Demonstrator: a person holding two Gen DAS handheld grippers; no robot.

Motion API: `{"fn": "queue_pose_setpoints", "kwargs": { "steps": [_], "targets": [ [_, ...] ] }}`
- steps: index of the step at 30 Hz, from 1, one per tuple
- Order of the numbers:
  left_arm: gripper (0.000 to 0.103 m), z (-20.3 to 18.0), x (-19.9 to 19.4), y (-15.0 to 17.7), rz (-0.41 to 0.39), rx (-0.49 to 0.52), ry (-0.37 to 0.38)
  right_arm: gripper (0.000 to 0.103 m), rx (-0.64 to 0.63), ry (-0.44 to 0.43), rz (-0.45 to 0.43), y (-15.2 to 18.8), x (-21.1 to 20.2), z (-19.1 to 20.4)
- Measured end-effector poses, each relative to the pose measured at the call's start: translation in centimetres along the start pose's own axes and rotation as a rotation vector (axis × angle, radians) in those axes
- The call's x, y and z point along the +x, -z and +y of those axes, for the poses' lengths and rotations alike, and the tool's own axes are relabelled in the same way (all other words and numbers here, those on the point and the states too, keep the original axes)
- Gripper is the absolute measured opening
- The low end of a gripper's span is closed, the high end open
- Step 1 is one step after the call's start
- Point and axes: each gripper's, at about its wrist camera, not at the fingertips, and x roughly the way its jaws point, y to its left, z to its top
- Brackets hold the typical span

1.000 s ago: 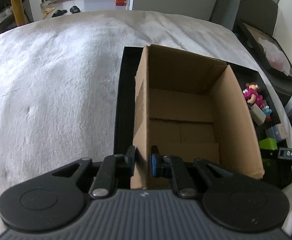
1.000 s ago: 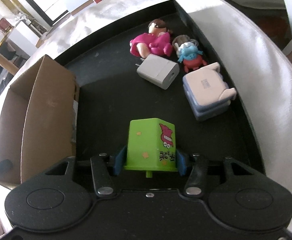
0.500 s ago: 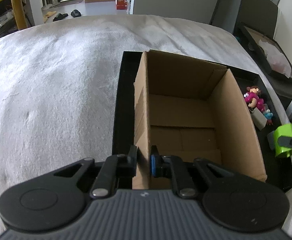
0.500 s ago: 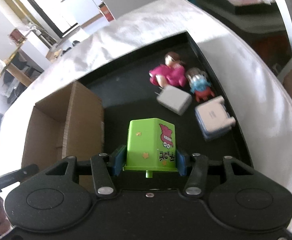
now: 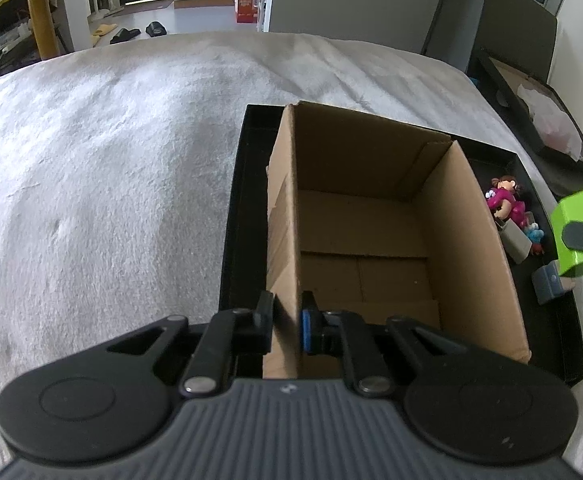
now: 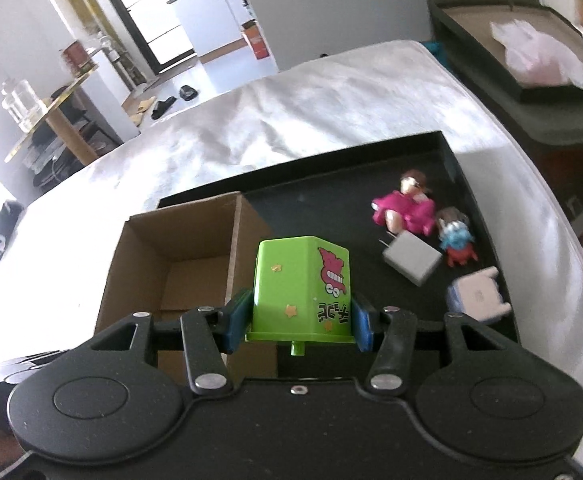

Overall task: Organize rigid objects
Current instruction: 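Lift the green block with the right gripper toward the cardboard box while the left gripper holds the box wall, then lower the green block into the box and open the right gripper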

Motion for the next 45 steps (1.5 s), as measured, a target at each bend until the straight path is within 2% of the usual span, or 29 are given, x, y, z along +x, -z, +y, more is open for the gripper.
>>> {"fn": "queue_pose_setpoints", "kwargs": {
  "steps": [15, 27, 36, 45],
  "targets": [
    [0.012, 0.0, 0.0, 0.1, -0.003, -0.004, -0.008, 0.051, -0.2, -0.013, -0.032, 0.0, 0.9, 6.5],
    [0.011, -0.7, 0.1, 0.4, -0.011, 0.032, -0.035, 0.051, -0.381, -0.055, -0.011, 1.1, 4.4, 10.9],
    [0.011, -0.3, 0.3, 0.4, -0.005, 0.011, -0.022, 0.051, -0.402, -0.08, 0.027, 1.6, 6.8, 12.3],
    [0.011, 0.2, 0.3, 0.2, 0.0, -0.014, -0.011, 0.051, -0.422, -0.106, 0.027, 1.6, 7.8, 13.1]
  ]
}}
